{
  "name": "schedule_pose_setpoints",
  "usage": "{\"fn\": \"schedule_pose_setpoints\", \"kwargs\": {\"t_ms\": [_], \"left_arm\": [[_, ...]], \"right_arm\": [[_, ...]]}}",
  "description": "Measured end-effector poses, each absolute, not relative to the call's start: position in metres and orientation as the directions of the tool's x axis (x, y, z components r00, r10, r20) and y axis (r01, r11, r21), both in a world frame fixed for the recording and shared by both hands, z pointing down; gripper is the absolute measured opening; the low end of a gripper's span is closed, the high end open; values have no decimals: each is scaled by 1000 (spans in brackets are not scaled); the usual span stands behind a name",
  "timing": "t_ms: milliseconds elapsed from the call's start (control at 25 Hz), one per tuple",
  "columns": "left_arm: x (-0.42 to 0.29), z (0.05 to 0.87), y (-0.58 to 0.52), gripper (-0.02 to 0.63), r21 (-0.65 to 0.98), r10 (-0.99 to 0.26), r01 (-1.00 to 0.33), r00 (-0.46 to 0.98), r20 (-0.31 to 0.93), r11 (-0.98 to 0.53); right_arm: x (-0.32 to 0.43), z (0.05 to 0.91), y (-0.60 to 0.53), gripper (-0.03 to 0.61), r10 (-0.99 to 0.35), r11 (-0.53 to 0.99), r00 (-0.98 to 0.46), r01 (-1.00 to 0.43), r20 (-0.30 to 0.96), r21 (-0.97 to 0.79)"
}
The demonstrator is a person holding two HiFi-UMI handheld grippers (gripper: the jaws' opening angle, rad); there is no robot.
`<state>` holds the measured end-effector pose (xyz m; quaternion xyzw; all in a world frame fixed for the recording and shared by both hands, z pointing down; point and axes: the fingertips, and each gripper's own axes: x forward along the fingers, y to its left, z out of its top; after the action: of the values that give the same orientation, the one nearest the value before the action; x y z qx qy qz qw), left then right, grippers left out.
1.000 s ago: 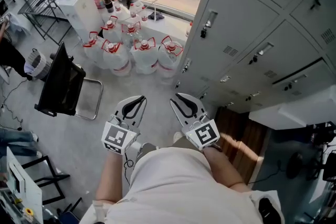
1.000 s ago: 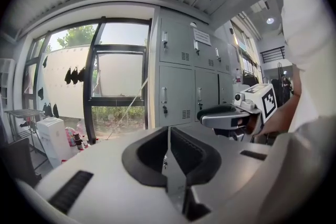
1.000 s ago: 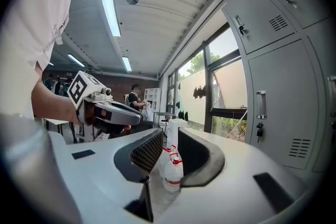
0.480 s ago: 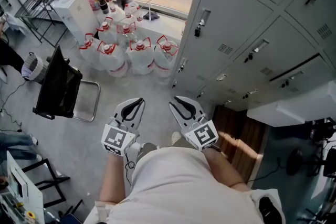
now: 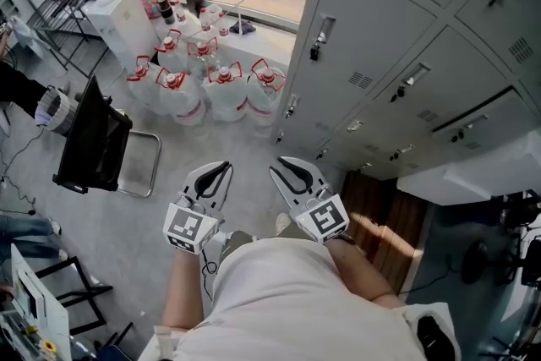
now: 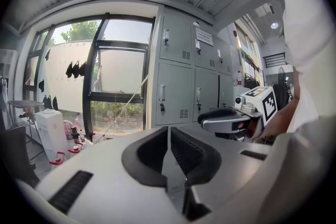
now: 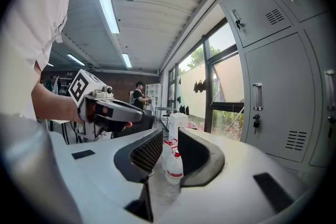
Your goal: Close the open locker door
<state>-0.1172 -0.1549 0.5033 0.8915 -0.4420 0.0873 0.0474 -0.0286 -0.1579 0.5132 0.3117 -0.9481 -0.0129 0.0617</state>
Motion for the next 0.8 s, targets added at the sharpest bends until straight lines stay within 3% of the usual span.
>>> {"fn": "schedule_pose_setpoints", "kwargs": {"t_ms": [800], "left_arm": [[-109,506,-150,5,-1,-780,-799,587,216,-601]], "right_arm": [[-21,512,-156,78,-582,813,-803,-580,128,59]]}}
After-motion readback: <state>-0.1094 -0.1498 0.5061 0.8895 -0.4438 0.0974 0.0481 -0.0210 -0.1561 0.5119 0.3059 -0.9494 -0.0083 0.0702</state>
